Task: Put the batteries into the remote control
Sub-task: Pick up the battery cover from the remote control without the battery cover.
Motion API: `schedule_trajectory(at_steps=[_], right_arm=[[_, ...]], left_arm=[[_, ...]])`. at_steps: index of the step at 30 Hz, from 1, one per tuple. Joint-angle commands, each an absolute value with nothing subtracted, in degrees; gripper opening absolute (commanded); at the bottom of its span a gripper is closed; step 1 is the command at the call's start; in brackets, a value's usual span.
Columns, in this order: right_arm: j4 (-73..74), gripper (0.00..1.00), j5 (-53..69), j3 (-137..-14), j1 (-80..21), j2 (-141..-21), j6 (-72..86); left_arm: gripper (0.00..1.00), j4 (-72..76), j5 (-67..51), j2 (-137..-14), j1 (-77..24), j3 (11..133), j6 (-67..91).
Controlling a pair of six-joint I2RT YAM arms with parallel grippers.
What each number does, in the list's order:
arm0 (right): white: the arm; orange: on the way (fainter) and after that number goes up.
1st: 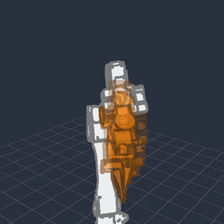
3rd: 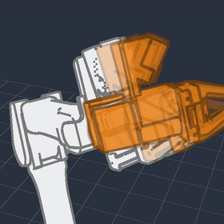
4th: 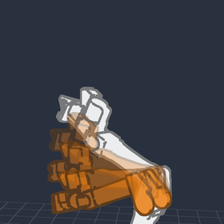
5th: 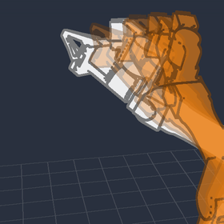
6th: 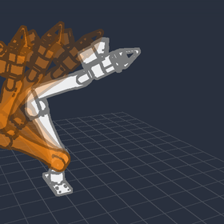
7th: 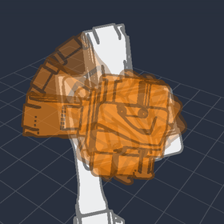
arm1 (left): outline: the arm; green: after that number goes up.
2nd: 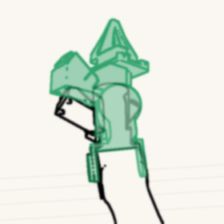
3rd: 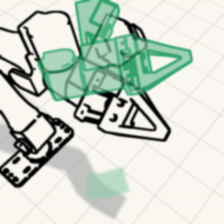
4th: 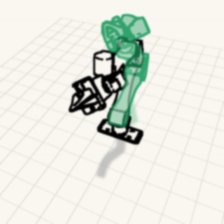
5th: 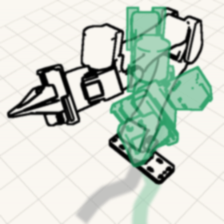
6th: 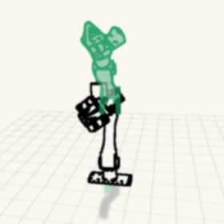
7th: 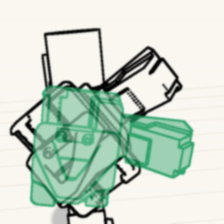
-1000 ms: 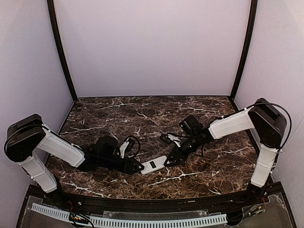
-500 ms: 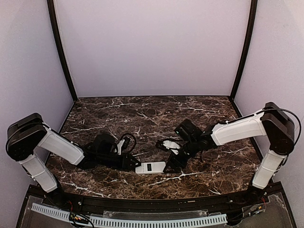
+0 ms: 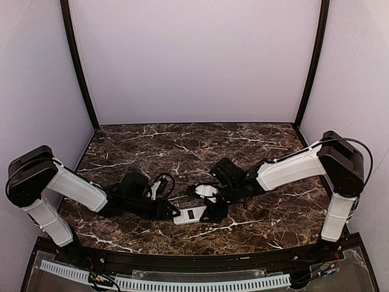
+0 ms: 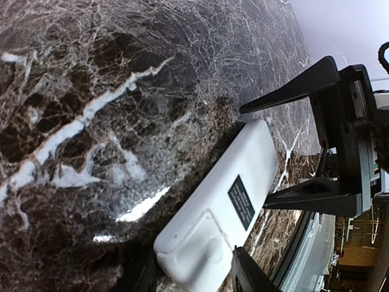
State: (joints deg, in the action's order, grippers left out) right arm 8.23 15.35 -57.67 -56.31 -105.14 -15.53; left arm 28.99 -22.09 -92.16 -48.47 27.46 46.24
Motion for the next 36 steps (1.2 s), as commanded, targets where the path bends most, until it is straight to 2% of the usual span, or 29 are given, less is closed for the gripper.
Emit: schedule_trajectory(at_steps=[1,10,14,18,36], right_arm=[[5.93,0.76,16.21,-59.32,-57.01,-107.44,-17.99],[7.86,0.69,16.61,-60.25,-58.36,-109.45,-19.02],[8.14,0.62,15.04,-59.4,-58.69,-109.69,-18.28],[8.04,0.5,14.85,-58.2,-58.82,-109.52,-17.43],[7.73,0.35,15.19,-55.87,-59.15,-109.07,-17.49]], left_arm=[[0.42,22.65,-22.67,-96.46,-49.45,26.11,48.94],[0.33,18.93,-21.85,-97.68,-49.49,27.93,48.59],[0.29,18.28,-21.6,-97.67,-49.48,28.09,48.98],[0.25,18.58,-21.77,-97.86,-49.39,28.06,49.59],[0.08,19.09,-21.66,-97.39,-46.22,28.24,47.57]])
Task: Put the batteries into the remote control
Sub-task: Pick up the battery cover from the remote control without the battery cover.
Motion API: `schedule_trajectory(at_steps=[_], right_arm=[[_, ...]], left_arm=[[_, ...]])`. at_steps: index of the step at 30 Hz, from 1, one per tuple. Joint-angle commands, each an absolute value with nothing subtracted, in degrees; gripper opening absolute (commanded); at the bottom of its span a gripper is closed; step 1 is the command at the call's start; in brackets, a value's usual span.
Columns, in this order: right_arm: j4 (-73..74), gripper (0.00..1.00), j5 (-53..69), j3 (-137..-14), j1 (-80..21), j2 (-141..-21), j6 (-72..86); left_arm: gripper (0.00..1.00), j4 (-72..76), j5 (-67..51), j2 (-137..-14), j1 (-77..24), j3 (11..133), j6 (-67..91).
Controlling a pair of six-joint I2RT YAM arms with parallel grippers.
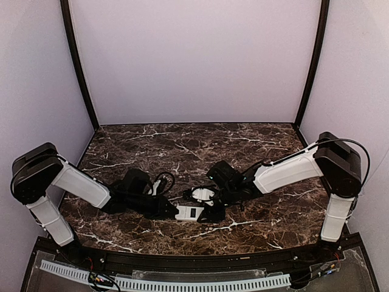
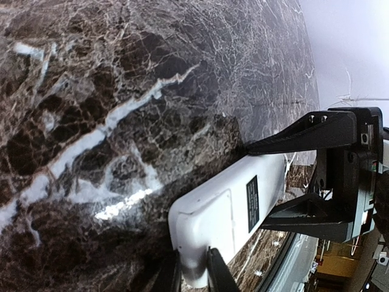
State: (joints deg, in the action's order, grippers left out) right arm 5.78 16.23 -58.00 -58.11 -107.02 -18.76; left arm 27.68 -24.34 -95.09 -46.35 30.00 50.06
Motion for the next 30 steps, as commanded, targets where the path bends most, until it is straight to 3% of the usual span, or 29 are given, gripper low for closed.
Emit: schedule_trajectory(at_steps=[1,13,17,24,30], right_arm=[[7.8,0.35,15.1,-55.9,-59.15,-109.07,-17.47],[8.7,0.32,14.27,-57.03,-59.15,-110.13,-17.23],[8.96,0.36,14.36,-57.2,-59.08,-110.14,-17.14],[8.58,0.6,14.19,-56.72,-59.11,-109.25,-16.39],[7.58,0.74,13.01,-56.62,-58.9,-105.93,-14.72]], left_arm=[[0.07,19.21,-21.6,-97.01,-46.23,28.0,47.51],[0.02,22.87,-23.54,-91.1,-46.32,27.54,45.96],[0.01,23.8,-24.49,-91.74,-46.32,27.54,46.44],[0.0,28.32,-26.32,-90.74,-46.23,26.37,46.84],[0.0,30.08,-27.17,-86.85,-46.19,26.25,45.4]])
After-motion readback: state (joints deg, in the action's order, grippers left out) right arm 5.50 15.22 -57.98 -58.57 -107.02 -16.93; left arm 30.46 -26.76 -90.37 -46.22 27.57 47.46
